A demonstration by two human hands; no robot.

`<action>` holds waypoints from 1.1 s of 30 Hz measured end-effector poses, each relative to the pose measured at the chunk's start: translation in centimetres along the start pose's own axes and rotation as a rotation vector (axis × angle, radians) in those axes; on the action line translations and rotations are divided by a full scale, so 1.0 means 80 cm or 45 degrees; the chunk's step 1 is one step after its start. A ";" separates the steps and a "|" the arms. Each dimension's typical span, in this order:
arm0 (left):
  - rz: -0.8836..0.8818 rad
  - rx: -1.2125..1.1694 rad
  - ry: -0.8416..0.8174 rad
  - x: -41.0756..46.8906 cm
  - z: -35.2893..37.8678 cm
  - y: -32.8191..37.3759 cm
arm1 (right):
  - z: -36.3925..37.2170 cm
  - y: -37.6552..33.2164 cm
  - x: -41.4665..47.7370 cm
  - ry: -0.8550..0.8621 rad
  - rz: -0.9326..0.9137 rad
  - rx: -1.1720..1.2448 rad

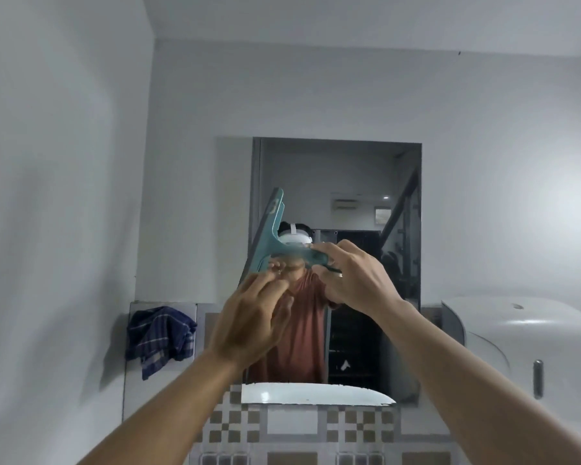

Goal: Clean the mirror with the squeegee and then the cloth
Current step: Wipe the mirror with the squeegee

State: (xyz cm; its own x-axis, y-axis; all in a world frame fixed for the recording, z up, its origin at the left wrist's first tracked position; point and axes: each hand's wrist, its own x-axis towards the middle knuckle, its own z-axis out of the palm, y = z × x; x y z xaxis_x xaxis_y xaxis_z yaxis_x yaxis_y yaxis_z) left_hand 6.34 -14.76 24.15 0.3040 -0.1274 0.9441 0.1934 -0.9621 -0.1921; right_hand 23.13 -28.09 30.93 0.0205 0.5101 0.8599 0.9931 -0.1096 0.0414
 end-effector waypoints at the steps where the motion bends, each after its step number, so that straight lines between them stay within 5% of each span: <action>1: -0.014 -0.005 -0.042 -0.016 0.012 -0.005 | 0.001 0.001 0.009 0.003 0.011 -0.020; 8: -0.336 0.055 -0.223 -0.043 0.087 -0.044 | 0.004 0.010 0.077 0.121 0.036 -0.089; 19: -0.365 0.242 -0.462 0.002 0.124 -0.079 | 0.001 0.026 0.168 0.135 -0.123 -0.144; 33: -0.323 0.282 -0.480 0.013 0.134 -0.075 | -0.017 0.054 0.198 -0.029 -0.151 -0.265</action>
State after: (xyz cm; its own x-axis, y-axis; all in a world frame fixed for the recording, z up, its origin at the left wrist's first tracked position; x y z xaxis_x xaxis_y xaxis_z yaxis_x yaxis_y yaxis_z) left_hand 15.45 -6.55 23.39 0.5297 0.2387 0.8139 0.4855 -0.8722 -0.0602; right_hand 27.61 -21.65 45.42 -0.0900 0.5490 0.8310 0.9435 -0.2203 0.2477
